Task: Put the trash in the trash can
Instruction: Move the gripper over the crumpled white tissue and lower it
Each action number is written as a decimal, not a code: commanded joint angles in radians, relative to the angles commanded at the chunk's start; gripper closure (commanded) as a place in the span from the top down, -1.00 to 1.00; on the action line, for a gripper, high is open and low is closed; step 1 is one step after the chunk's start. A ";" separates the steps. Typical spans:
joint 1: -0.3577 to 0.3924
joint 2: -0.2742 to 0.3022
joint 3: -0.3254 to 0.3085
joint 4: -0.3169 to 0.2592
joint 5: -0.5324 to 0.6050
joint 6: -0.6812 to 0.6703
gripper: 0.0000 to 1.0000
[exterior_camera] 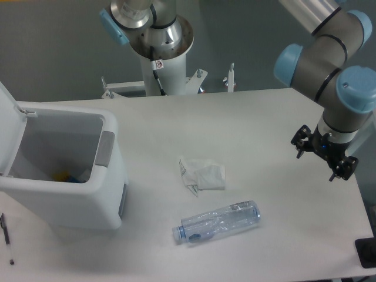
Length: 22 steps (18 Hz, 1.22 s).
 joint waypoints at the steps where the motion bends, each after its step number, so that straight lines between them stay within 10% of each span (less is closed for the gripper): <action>1: 0.000 0.000 -0.009 0.009 0.000 -0.003 1.00; 10: -0.009 0.024 -0.052 0.037 -0.015 -0.009 1.00; 22: -0.035 0.189 -0.371 0.081 -0.155 -0.202 1.00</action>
